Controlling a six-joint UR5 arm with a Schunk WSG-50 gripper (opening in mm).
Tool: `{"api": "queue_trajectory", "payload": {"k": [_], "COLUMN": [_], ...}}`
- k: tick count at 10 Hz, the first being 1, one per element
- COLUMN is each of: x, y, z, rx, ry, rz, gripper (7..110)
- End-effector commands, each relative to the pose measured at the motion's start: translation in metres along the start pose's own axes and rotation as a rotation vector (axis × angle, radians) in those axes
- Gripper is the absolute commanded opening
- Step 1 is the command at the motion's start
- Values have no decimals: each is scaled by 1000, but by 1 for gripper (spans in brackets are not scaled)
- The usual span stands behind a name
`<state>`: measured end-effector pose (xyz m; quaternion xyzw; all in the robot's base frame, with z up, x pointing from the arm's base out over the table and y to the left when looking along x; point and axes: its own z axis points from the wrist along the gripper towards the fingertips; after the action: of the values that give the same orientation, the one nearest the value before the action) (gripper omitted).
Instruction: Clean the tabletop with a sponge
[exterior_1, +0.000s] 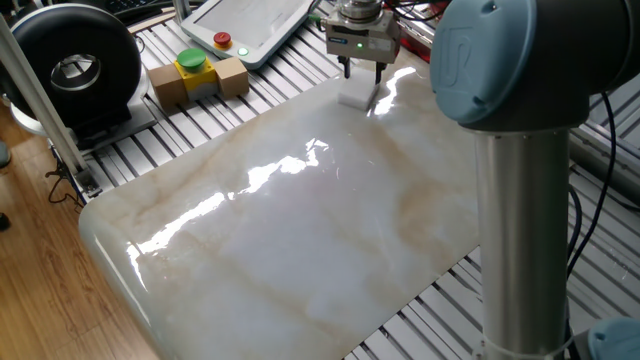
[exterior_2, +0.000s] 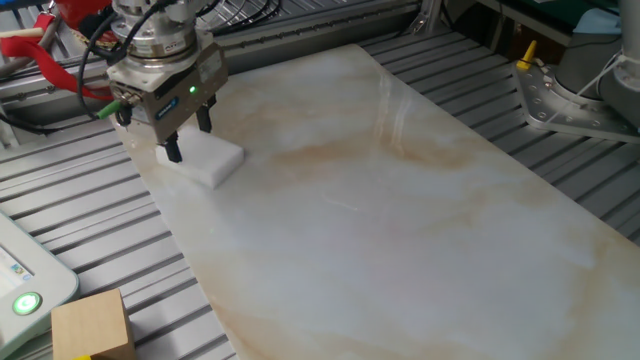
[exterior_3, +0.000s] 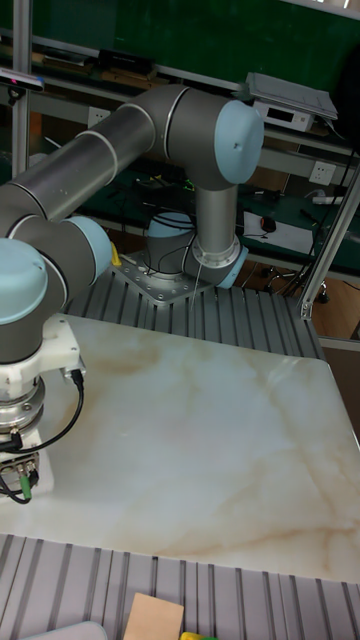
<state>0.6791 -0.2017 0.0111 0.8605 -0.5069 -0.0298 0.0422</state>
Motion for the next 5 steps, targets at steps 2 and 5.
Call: {"api": "queue_trajectory", "payload": {"k": [2, 5], "x": [-6, -12], "y": [2, 14], "z": [-1, -8], "rx": [0, -52], "ry": [-33, -54], "rz": [18, 69], "gripper": [66, 66]}}
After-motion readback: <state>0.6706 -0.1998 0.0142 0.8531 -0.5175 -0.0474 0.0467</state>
